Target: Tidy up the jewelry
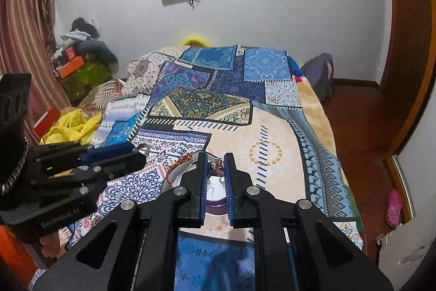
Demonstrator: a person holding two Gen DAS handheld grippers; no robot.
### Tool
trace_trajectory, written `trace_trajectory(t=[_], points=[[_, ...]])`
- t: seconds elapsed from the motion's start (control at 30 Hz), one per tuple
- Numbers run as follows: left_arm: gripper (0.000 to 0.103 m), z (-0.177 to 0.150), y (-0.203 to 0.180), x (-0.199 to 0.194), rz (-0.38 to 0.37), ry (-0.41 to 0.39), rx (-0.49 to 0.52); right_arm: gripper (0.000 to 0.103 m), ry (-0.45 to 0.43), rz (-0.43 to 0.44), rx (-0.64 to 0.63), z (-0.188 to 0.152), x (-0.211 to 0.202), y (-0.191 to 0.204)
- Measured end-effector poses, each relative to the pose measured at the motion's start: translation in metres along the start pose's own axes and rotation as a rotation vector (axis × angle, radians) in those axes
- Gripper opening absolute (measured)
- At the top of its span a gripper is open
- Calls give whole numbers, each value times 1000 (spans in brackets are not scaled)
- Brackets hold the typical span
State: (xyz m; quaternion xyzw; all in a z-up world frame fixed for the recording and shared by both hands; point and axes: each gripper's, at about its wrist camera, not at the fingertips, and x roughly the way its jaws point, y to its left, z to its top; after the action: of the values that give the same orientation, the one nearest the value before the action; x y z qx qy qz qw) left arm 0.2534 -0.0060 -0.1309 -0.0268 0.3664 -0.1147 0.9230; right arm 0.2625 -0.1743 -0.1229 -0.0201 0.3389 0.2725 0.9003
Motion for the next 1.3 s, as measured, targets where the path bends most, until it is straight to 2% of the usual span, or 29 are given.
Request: trace_trajectory(t=[0.27, 0.63, 1.0, 1.3], points=[[19, -10, 6, 33, -7, 83, -13, 10, 87, 17, 26, -9, 32, -5], [19, -13, 10, 59, -21, 130, -38, 10, 137, 18, 24, -14, 46, -8], [19, -12, 6, 59, -42, 137, -25, 10, 147, -24, 12, -14, 49, -6], [19, -10, 5, 45, -35, 121, -24, 11, 123, -35, -10, -7, 35, 0]])
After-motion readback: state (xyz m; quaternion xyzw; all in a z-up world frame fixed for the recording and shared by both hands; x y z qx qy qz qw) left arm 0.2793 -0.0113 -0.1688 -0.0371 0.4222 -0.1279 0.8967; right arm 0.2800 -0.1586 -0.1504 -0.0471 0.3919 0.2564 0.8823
